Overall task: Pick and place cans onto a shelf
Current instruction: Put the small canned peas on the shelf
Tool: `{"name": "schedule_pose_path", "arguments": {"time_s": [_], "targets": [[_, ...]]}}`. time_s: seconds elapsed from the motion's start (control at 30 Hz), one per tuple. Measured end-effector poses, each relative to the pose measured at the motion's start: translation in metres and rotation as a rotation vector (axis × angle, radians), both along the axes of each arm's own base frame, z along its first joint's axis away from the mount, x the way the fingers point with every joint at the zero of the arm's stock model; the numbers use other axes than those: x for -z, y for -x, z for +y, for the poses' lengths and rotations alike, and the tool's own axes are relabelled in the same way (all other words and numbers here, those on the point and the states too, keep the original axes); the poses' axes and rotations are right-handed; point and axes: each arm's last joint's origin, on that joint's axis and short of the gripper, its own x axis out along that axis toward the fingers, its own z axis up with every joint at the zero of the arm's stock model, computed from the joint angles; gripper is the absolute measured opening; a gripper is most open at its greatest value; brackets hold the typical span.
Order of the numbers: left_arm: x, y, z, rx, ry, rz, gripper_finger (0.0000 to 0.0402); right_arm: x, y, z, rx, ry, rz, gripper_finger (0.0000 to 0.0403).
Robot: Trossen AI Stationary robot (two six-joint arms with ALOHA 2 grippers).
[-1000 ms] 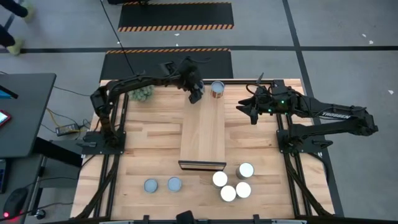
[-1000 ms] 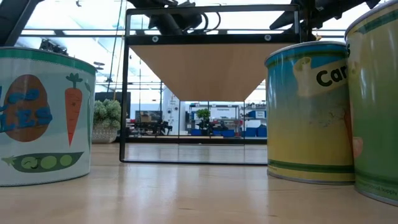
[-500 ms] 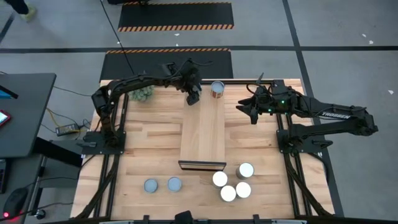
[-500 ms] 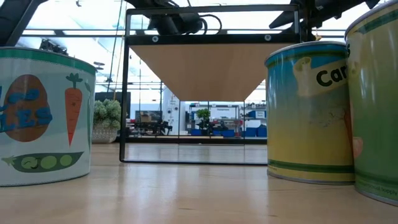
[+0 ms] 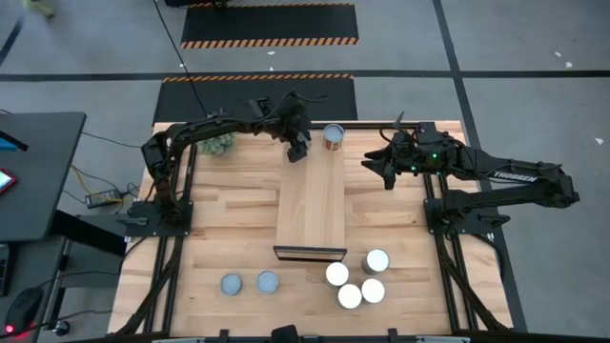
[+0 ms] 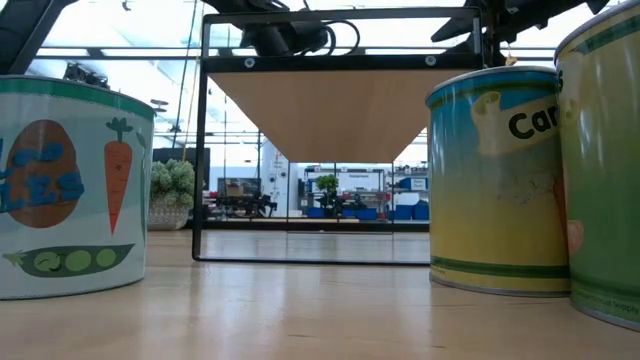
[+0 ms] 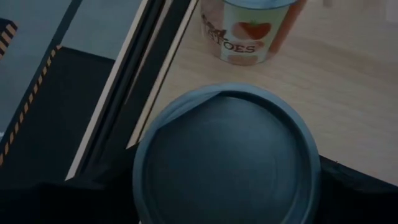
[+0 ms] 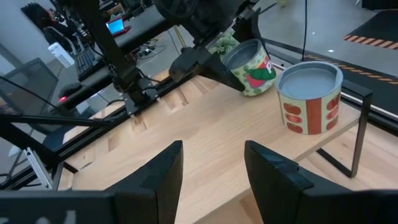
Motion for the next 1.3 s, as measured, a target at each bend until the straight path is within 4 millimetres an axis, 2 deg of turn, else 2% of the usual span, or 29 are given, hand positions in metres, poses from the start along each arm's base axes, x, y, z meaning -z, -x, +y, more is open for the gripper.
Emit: {"name": "schedule_pose_path", "arguments": {"time_s": [0.83, 1.0, 1.3], "targets": [[-0.0035, -0.0066, -0.0034, -0.068, -0.006, -0.062, 0.0316, 0.0005, -0.0001, 0.0012, -0.048, 0.014, 0.010, 0.0179], [-0.0022, -0.0051, -0.0044, -0.125, -0.046, -0.022, 0.0316, 0.0000, -0.0003, 0.0011, -0.045, 0.015, 0.003, 0.0179], [0.0035, -0.0004, -0.0058, -0.196, -0.001, 0.035, 0.0318, 0.0020, -0.0079, 0.0004, -0.070, -0.017, -0.006, 0.0179]]}}
